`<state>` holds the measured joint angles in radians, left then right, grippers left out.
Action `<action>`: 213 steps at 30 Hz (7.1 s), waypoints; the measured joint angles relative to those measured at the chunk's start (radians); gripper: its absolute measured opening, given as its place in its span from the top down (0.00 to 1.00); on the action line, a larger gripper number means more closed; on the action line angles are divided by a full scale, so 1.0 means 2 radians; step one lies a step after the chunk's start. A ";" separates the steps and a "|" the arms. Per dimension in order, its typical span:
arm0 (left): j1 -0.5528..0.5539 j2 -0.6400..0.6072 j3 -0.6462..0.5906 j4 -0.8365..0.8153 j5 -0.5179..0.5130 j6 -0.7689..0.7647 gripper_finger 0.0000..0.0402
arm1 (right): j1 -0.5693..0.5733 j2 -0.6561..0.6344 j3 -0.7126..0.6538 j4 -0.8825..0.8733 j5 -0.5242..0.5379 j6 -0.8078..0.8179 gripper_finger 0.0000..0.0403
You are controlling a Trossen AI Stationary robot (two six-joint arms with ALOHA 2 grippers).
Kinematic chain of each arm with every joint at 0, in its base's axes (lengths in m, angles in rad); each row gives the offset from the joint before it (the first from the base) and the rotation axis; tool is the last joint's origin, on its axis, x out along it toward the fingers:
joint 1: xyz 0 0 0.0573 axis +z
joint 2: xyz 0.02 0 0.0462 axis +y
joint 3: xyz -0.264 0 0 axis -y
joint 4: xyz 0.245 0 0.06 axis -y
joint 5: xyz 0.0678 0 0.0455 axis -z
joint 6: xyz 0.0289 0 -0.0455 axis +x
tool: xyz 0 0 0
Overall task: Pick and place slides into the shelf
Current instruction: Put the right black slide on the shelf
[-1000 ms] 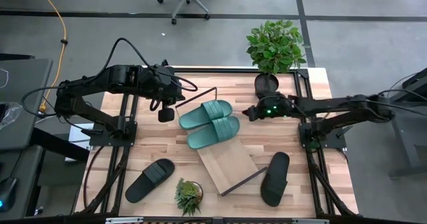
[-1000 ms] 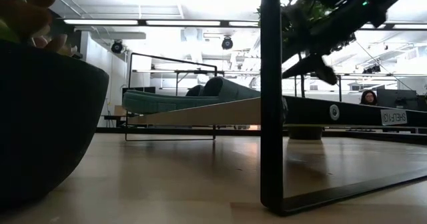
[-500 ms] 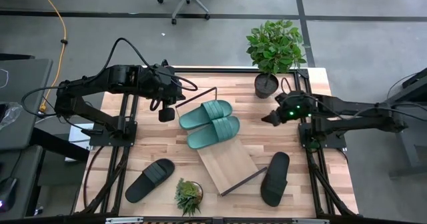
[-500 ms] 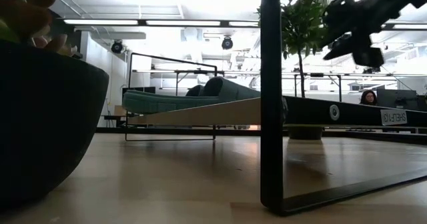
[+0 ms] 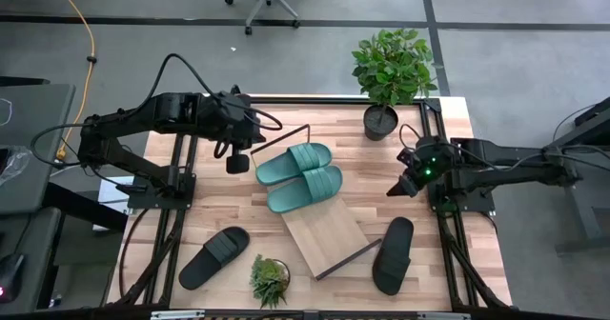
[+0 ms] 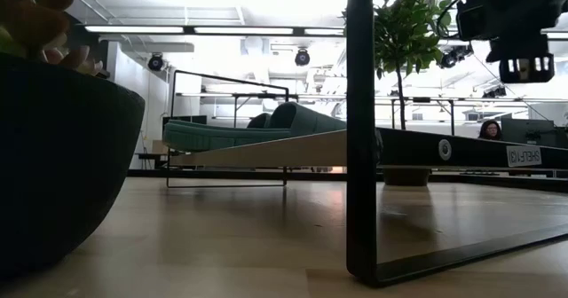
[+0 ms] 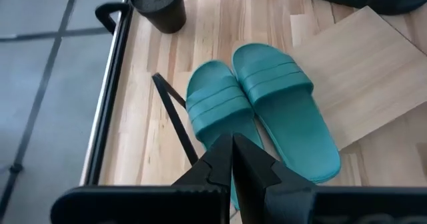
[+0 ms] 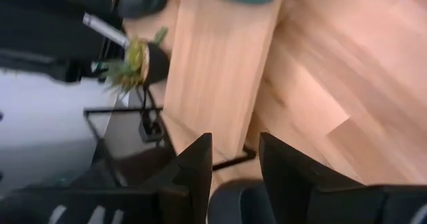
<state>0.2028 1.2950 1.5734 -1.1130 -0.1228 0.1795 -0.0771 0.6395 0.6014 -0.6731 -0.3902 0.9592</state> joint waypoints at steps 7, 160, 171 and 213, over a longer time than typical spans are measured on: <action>0.000 0.006 0.000 0.037 0.116 0.043 0.99 | 0.020 0.000 0.000 0.000 -0.019 -0.034 0.72; -0.347 -0.119 -0.222 0.073 -0.075 -0.353 1.00 | 0.412 0.255 -0.116 0.390 0.088 0.202 1.00; -0.347 -0.118 -0.222 0.072 -0.075 -0.350 1.00 | 0.412 0.151 -0.116 0.358 0.084 0.250 1.00; -0.347 -0.118 -0.222 0.072 -0.079 -0.340 1.00 | 0.412 -0.062 -0.116 0.351 0.180 0.289 1.00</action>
<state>-0.4915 1.0580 1.1290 -0.9681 -0.2806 -0.5003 0.7468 0.5147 0.3687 0.0280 -0.0309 1.5365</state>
